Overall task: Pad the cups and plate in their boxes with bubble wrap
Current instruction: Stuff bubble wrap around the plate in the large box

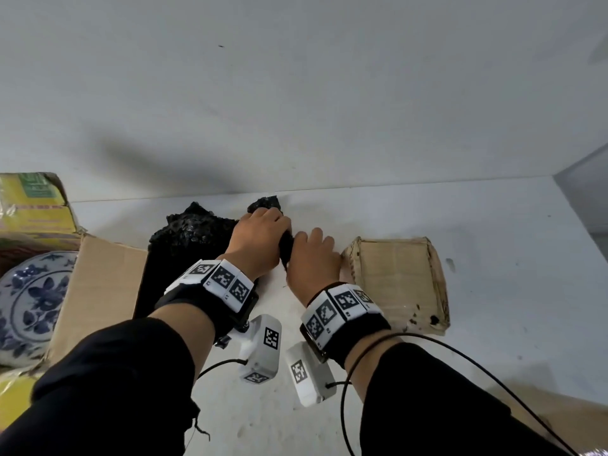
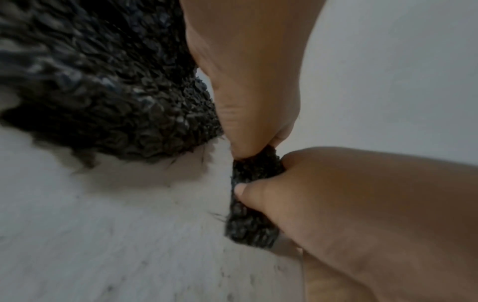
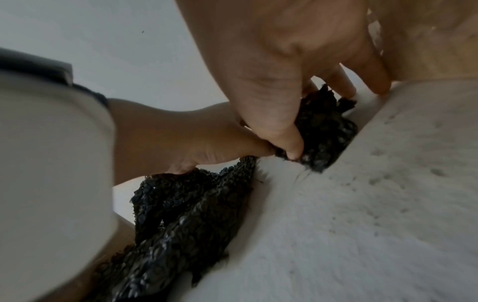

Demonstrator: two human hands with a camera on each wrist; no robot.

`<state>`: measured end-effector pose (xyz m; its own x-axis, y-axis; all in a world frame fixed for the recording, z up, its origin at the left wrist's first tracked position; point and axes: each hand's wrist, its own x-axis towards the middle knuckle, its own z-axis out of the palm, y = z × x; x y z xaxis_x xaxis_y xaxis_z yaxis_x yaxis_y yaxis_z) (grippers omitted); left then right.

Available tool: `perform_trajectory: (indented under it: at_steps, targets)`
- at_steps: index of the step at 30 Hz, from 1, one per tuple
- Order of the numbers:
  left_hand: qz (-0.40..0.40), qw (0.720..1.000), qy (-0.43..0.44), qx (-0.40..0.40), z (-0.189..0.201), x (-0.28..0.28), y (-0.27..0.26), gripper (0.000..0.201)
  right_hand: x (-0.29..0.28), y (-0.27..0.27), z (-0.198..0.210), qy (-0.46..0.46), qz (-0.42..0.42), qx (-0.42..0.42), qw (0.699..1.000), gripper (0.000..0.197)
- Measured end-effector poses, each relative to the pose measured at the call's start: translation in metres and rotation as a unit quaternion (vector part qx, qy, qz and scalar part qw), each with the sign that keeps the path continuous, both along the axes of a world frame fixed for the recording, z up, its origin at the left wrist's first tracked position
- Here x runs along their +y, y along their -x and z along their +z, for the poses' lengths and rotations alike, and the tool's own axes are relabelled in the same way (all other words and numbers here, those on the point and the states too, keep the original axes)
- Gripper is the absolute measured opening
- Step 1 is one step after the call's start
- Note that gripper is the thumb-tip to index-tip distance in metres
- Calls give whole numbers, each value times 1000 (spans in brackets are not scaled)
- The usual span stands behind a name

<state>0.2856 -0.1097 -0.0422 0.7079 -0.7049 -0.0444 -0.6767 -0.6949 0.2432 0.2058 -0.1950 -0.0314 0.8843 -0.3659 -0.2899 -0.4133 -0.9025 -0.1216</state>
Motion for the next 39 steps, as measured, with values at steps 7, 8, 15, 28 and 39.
perform_trajectory:
  at_steps: [7,8,15,28,39]
  targets:
    - [15,994,98,-55,41,3,9,22,-3,3,30,-176,-86,-153,969,35]
    - [16,992,105,-67,50,6,11,22,-2,4,37,-188,-85,-174,963,31]
    - [51,976,173,-119,103,40,41,57,-3,23,87,-187,-34,-273,943,20]
    - [319,914,213,-128,122,197,99,59,86,24,120,-231,67,-265,934,33]
    - [411,896,152,-67,88,316,69,52,206,-23,100,-245,134,-252,927,21]
